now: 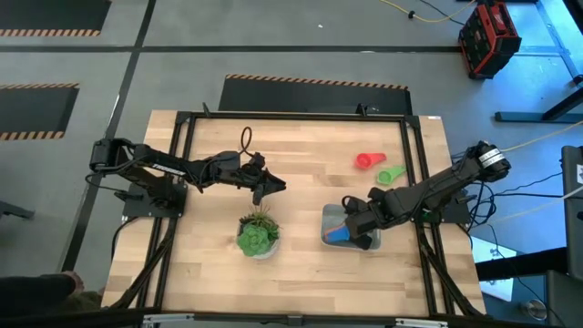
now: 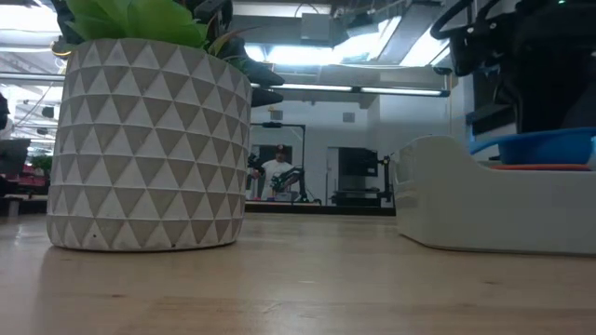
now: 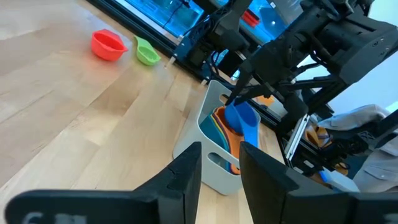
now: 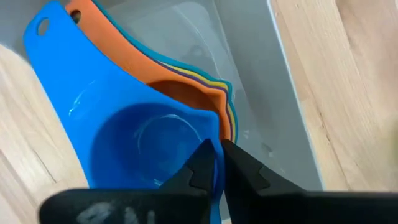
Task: Nest measuring cups in basket
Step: Stack the blue measuring cup on top of the orange measuring cup in the grey bin, then stack the red measuring cup on top of the blue measuring cup in the grey bin
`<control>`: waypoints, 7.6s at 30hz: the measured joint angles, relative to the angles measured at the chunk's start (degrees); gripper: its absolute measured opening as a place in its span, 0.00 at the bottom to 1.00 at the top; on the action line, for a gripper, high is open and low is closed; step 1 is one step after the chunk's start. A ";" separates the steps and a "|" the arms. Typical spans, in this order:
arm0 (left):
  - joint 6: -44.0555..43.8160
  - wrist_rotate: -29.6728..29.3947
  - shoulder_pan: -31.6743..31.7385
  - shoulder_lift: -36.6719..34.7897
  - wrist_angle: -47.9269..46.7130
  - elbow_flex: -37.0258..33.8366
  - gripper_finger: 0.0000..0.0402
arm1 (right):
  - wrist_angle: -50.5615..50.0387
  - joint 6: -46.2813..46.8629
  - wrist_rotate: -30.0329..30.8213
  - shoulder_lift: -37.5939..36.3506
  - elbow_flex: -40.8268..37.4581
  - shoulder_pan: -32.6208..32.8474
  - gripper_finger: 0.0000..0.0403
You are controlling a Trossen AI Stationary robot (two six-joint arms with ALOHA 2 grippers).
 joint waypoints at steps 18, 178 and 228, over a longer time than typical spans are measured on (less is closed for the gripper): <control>0.03 0.00 -0.01 0.00 0.00 0.00 0.25 | -0.09 0.26 -0.50 -0.34 -0.02 -1.94 0.29; -30.54 -6.89 -0.04 0.00 3.17 0.04 0.25 | 30.94 -116.64 -4.79 -1.36 4.63 -20.79 0.02; -31.77 -16.47 0.15 0.00 15.17 0.04 0.25 | 38.56 -123.84 -10.58 -1.33 4.52 -20.50 0.02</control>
